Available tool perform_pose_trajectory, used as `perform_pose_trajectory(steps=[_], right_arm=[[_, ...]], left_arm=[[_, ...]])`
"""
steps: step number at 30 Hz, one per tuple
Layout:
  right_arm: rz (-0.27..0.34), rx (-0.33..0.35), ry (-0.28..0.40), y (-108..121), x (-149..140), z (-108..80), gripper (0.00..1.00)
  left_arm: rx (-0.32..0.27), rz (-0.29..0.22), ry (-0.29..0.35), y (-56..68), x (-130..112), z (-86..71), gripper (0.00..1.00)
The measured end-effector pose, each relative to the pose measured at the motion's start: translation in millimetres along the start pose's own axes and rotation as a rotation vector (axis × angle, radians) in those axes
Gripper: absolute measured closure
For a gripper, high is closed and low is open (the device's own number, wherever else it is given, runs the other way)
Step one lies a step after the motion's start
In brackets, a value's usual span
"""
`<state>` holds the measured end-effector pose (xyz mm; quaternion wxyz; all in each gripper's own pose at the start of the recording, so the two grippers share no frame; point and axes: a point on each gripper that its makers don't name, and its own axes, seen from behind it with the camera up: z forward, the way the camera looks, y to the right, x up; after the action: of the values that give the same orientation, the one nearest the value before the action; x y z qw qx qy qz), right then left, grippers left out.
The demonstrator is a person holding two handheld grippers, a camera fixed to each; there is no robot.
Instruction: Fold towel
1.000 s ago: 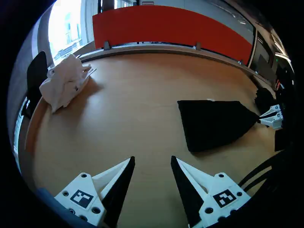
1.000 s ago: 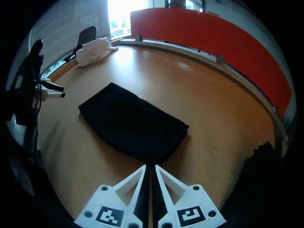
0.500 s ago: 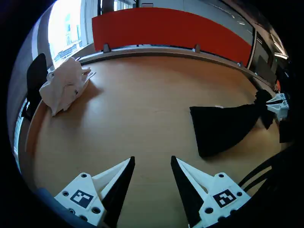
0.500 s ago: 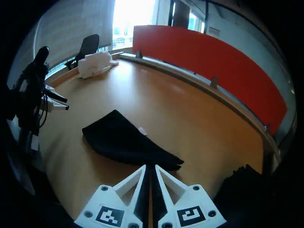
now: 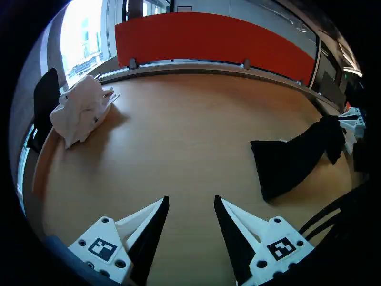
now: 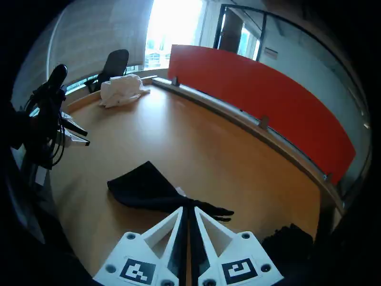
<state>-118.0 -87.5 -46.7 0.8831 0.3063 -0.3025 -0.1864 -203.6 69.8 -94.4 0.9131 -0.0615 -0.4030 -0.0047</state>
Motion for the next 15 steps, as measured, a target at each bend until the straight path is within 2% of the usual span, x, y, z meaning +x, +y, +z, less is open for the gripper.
perform_pose_trajectory(steps=[6, 15], right_arm=[[-0.015, -0.006, 0.010, 4.2, 5.2, -6.8, 0.93], [-0.019, -0.002, 0.007, 3.7, 2.9, -5.9, 0.93]], left_arm=[[0.000, -0.003, 0.000, -0.1, -0.2, -0.7, 0.31], [0.002, -0.001, -0.001, 0.1, -2.6, -1.2, 0.31]])
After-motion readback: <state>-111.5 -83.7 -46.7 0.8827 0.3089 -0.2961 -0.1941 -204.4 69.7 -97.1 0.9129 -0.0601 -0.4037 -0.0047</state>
